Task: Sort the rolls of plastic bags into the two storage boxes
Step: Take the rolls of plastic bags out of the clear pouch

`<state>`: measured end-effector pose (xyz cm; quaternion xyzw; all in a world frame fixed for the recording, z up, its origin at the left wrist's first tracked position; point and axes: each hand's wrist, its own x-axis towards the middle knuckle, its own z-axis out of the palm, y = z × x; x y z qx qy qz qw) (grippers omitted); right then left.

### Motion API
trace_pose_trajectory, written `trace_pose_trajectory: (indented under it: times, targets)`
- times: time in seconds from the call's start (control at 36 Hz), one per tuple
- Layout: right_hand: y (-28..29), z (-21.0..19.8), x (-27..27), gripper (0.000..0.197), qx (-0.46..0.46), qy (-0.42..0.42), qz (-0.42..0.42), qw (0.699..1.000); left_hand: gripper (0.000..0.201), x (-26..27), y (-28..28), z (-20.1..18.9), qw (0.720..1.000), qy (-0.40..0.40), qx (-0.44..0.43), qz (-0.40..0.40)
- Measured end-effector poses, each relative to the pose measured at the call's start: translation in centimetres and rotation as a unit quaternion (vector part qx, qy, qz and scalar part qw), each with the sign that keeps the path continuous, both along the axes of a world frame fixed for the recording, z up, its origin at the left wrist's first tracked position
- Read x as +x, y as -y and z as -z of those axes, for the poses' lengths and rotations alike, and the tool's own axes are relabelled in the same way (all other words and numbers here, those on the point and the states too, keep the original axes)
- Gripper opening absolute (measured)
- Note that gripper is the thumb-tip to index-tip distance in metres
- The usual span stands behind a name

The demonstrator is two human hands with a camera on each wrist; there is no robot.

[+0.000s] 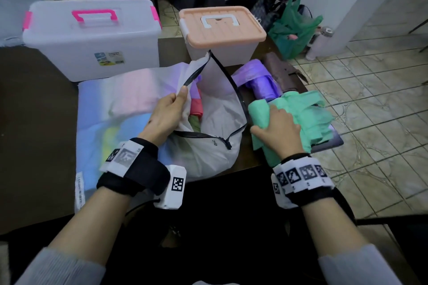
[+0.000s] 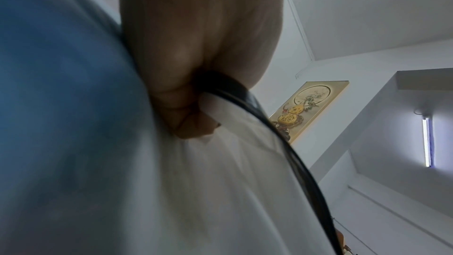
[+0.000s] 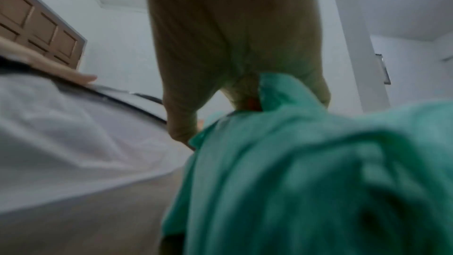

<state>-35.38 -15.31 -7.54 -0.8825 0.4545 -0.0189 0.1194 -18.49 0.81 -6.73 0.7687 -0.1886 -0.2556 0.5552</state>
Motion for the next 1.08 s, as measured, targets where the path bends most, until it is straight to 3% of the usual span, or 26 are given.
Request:
trace_pose_trajectory:
  times: [0.14, 0.33, 0.53, 0.72, 0.81, 0.92, 1.0, 1.08]
  targets:
    - [-0.3, 1.3, -0.5, 0.068, -0.113, -0.055, 0.006, 0.992, 0.050, 0.0, 0.0, 0.0, 1.000, 0.001, -0.007, -0.001]
    - [1.3, 1.7, -0.8, 0.070, -0.014, -0.085, -0.008, 0.996, 0.048, 0.7, 0.2, -0.4, 0.998, -0.029, -0.042, -0.037]
    - [1.4, 1.2, -0.8, 0.066, 0.002, -0.099, -0.014, 0.995, 0.045, 3.2, -0.1, -1.5, 0.993, 0.047, -0.053, -0.094]
    - [2.1, -0.7, -0.1, 0.082, 0.075, -0.122, 0.000, 0.990, 0.043, 4.7, -1.1, 0.0, 0.985, -0.052, -0.098, -0.130]
    - [1.6, -3.3, 1.1, 0.080, 0.084, -0.050, -0.011, 0.995, 0.041, 4.8, -1.2, 0.3, 0.981, -0.076, -0.114, -0.135]
    - [0.2, -6.2, 4.2, 0.044, 0.057, 0.141, -0.075, 0.985, 0.043, 4.7, -1.1, 0.6, 0.977, -0.083, -0.136, -0.139]
    - [-1.6, -6.7, 7.6, 0.042, 0.185, 0.204, -0.076, 0.958, 0.046, 4.7, -1.1, 0.6, 0.974, -0.086, -0.143, -0.153]
    - [-3.8, -6.2, 10.5, 0.037, 0.348, 0.204, -0.062, 0.913, 0.045, 4.7, -1.3, 0.7, 0.972, -0.092, -0.149, -0.157]
